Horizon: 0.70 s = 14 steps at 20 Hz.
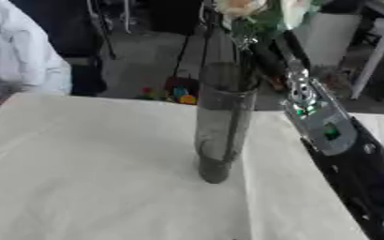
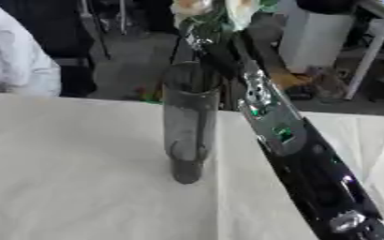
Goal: Arrange flowers into the vase.
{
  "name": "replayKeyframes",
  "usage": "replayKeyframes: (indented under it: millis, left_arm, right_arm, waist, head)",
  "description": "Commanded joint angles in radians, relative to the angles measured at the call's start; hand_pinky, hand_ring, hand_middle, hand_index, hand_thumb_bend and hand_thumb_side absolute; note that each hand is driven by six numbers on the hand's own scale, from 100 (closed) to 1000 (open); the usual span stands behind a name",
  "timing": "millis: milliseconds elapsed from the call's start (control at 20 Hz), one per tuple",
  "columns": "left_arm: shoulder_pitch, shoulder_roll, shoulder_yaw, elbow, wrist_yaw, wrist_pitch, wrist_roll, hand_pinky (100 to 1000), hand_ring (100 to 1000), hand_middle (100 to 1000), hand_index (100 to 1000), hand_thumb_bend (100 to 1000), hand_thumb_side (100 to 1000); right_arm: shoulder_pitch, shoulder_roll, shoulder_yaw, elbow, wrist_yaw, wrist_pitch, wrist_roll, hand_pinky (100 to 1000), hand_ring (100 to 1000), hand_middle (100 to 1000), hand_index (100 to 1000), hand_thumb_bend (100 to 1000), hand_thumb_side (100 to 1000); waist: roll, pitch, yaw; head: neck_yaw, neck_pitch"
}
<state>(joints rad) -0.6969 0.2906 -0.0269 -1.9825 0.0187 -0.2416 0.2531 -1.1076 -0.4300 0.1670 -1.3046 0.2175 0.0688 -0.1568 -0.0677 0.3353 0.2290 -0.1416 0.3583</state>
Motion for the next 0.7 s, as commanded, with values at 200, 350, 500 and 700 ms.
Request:
replayKeyframes:
  millis: [200, 350, 500, 700]
  left_arm:
    - [-0.013, 0.007, 0.002, -0.018, 0.006, 0.0, 0.004, 904, 1000, 909, 1000, 123, 1000]
    - [-0.012, 0.008, 0.002, -0.018, 0.006, 0.0, 0.005, 904, 1000, 909, 1000, 123, 1000]
    - [-0.013, 0.008, 0.002, -0.018, 0.007, -0.001, 0.004, 904, 1000, 909, 1000, 123, 1000]
    - [-0.014, 0.008, 0.001, -0.018, 0.007, -0.001, 0.004, 904, 1000, 910, 1000, 122, 1000]
  right_arm:
    - [-0.011, -0.031, -0.009, -0.008, 0.009, -0.004, 0.009, 953, 834, 690, 723, 538, 894]
    - [-0.009, -0.037, -0.002, -0.007, 0.024, -0.007, 0.035, 963, 857, 722, 779, 560, 930]
    - [-0.007, -0.04, 0.005, -0.002, 0.044, -0.007, 0.078, 973, 875, 747, 819, 593, 948]
    - [-0.006, -0.045, 0.01, 0.002, 0.079, -0.004, 0.137, 988, 900, 773, 859, 635, 970]
  waist:
    - [0.01, -0.018, 0.0]
    - [0.009, -0.019, 0.0]
    - [0.007, -0.02, -0.002]
    - [0.006, -0.021, -0.003]
  head:
    - [0.003, -0.014]
    - [0.004, -0.015]
    - [0.005, -0.013]
    - [0.005, -0.014]
